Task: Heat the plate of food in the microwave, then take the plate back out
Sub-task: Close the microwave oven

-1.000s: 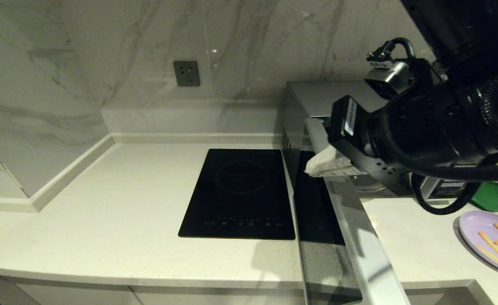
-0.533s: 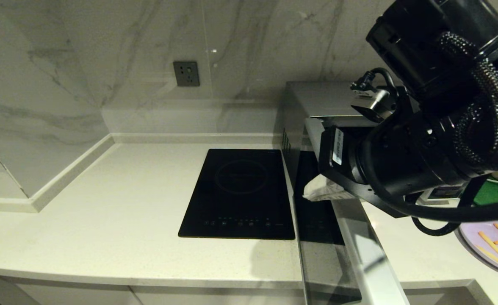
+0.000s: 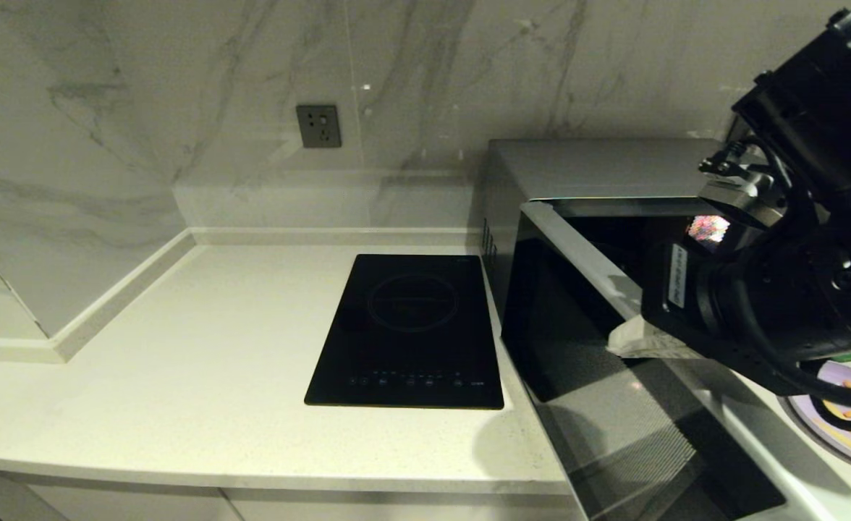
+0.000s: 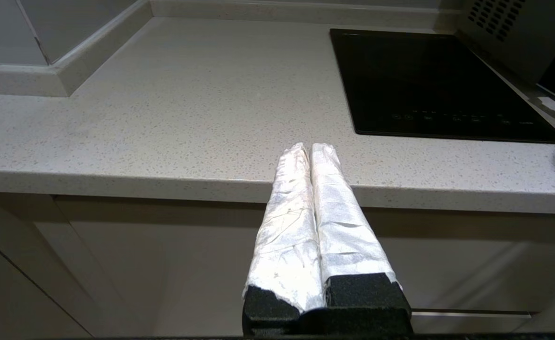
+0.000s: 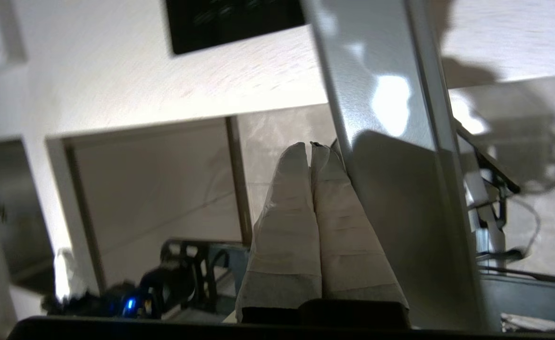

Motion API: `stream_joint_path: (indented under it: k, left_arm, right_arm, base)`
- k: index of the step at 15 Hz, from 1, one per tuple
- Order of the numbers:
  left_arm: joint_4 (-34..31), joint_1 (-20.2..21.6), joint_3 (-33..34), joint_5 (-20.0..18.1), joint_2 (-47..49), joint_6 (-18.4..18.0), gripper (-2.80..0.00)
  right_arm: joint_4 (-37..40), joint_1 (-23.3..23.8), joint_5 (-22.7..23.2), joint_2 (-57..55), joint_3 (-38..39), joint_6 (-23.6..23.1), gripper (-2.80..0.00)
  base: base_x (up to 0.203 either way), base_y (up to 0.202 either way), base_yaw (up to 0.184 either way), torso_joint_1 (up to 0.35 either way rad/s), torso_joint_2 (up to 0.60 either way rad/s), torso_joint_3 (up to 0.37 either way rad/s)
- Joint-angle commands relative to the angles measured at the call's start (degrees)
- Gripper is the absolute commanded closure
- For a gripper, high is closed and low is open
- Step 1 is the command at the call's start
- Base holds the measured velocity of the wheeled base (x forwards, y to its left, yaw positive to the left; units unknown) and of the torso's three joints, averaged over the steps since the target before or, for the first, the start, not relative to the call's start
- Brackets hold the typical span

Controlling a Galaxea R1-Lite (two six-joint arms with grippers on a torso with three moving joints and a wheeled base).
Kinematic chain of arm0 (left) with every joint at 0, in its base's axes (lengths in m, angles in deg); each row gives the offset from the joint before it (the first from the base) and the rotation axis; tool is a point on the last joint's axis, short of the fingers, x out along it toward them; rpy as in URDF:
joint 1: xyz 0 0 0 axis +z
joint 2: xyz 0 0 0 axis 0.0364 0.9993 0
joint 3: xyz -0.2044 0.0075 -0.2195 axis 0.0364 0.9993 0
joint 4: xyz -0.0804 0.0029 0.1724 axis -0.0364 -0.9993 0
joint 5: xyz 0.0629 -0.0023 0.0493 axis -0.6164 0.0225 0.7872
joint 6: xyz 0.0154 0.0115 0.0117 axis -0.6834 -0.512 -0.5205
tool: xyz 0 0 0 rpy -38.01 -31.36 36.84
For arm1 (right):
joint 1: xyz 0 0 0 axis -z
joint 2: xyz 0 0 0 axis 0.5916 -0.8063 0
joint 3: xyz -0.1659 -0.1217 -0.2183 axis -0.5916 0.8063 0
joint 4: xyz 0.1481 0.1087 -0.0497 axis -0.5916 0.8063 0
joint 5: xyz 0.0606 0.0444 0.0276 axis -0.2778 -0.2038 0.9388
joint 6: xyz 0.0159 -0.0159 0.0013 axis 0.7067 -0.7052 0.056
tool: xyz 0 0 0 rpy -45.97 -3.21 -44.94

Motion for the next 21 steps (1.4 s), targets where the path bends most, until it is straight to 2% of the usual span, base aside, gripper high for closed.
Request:
stream_joint_path:
  k: [1,3,7,14,19,21]
  left_arm:
    - [0.02,0.02,0.01,0.00,0.00,0.04,0.00]
    - [0.02,0.02,0.01,0.00,0.00,0.04,0.00]
    - [0.02,0.02,0.01,0.00,0.00,0.04,0.00]
    - [0.02,0.02,0.01,0.00,0.00,0.04,0.00]
    - [0.02,0.02,0.01,0.00,0.00,0.04,0.00]
    - [0.02,0.02,0.01,0.00,0.00,0.04,0.00]
  right_arm:
    - [0.24,5.00,-2.09,3.86,4.66,1.94,0.00]
    - [-0.28,9.41,-5.57,5.79,7.50,2.52,0.00]
    - [-0.74,11.75,-9.03,9.83,9.53,2.57,0.00]
    - [-8.08,21.64,-11.48,10.01,14.13,2.19,0.00]
    - [-17.54,40.87,-10.69,5.99,16.31,-1.25,0.00]
    - [-21.38,46.67,-7.00,4.62,16.29,-4.37,0.00]
  base:
    - [0.000,0.000,0.000,0.000,0.00,0.000]
    - [0.000,0.000,0.000,0.000,0.00,0.000]
    - [0.000,0.000,0.000,0.000,0.00,0.000]
    - [0.000,0.000,0.000,0.000,0.00,0.000]
    - [0.000,0.000,0.000,0.000,0.00,0.000]
    - [0.000,0.000,0.000,0.000,0.00,0.000]
